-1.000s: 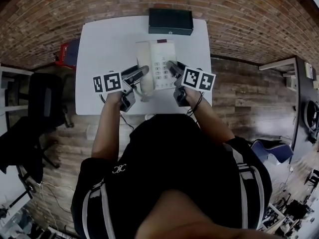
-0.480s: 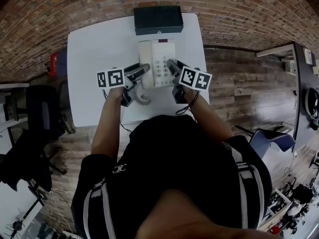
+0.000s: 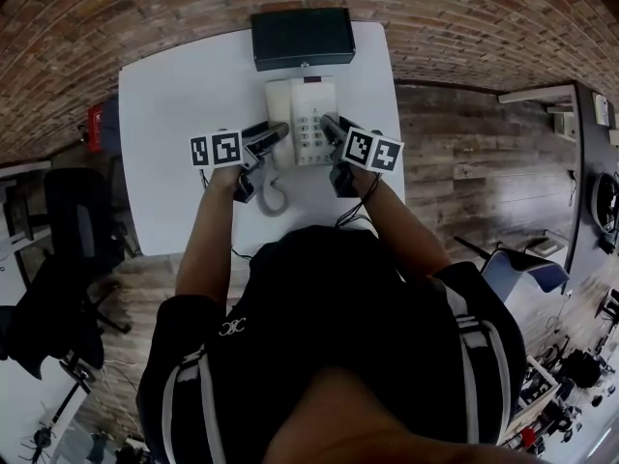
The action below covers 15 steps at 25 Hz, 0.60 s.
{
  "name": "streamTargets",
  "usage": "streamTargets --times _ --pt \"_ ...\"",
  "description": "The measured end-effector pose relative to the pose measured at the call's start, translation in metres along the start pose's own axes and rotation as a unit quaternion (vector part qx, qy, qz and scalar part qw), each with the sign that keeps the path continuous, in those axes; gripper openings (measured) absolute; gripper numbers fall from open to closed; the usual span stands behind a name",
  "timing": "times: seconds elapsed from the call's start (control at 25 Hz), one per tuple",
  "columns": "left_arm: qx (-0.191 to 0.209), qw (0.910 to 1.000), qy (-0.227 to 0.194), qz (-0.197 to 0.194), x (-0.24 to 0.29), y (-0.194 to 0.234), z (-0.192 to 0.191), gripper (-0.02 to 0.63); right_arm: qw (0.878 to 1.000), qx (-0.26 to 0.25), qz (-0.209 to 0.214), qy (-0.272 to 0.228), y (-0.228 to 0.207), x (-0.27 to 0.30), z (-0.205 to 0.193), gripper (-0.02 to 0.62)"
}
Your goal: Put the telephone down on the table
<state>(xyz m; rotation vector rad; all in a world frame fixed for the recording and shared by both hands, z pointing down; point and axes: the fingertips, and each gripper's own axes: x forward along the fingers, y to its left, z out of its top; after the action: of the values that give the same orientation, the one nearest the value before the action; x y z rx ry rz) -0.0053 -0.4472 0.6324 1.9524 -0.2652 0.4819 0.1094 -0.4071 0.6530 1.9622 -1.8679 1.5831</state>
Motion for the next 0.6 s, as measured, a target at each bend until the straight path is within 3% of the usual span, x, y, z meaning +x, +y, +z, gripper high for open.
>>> streamTargets --times 0.36,0.6 --pt "-0.012 0.9999 0.004 0.006 0.018 0.026 0.004 0.276 1.000 0.003 -0.013 0.011 -0.016 0.025 -0.001 0.169" --pt "0.013 0.9996 0.016 0.020 0.023 0.031 0.001 0.278 1.000 0.000 0.003 0.005 -0.021 0.033 -0.004 0.172"
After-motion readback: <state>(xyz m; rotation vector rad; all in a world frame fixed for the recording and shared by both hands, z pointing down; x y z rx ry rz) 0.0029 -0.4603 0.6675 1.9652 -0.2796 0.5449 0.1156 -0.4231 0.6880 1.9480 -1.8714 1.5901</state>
